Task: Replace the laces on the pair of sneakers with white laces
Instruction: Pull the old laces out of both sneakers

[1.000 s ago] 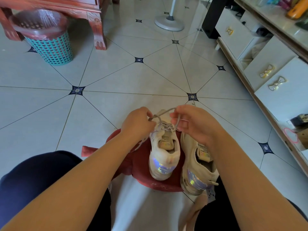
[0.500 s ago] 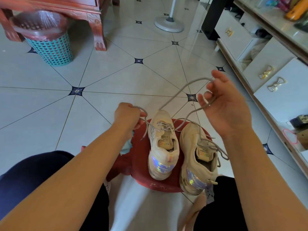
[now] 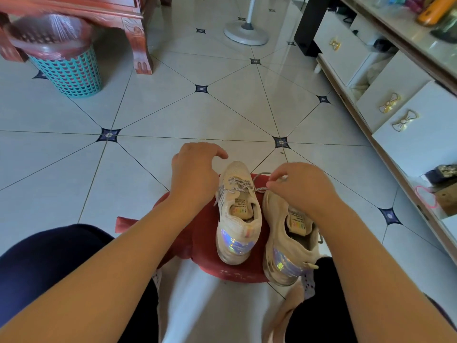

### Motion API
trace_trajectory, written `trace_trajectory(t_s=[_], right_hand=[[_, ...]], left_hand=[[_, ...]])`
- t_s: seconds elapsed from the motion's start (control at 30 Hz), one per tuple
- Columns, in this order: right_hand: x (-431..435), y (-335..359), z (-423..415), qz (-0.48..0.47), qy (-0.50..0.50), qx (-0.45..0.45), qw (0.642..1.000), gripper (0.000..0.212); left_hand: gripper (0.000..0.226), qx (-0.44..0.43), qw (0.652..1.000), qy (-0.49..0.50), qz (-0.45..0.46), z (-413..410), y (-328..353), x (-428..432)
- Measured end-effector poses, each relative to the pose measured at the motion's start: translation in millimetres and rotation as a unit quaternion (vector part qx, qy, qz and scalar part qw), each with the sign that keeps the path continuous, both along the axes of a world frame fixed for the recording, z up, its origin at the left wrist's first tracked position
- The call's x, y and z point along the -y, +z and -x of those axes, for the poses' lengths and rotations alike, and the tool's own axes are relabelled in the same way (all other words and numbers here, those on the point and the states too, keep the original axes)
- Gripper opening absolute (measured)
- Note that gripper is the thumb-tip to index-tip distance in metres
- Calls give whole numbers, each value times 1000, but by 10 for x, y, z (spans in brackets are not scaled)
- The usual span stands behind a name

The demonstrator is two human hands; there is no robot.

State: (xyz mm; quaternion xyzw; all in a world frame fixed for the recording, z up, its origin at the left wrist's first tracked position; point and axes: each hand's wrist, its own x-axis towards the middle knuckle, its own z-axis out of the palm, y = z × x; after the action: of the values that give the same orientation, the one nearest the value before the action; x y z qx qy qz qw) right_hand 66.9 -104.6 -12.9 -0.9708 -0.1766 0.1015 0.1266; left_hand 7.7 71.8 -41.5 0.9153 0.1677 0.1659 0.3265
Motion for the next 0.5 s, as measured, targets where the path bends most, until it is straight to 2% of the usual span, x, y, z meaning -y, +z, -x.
trace_trajectory(t_s=[0.07,0.1,0.2,0.3,0.4,0.5], right_hand=[[-43,-43,19,29,14,-6,999,22],[-63,-61,13,30,16,-5,999,23],[-129,-133,-11,46,21,12,999,25],[-213,-226,10,92,46,2,995,31],[-286,-299,56,88,55,-17,994,28],[-308,-301,47,32,37,-60,997,21]], left_hand=[[52,32,998,-42,-17,2,-5,44],[48,18,998,-63,-2,-2,-35,68],[27,-108,985,-112,73,-22,-188,170],[43,-203,967,-153,34,-27,-342,240],[40,-194,968,-158,-6,-49,-348,231],[41,-189,970,-152,28,-41,-316,174]])
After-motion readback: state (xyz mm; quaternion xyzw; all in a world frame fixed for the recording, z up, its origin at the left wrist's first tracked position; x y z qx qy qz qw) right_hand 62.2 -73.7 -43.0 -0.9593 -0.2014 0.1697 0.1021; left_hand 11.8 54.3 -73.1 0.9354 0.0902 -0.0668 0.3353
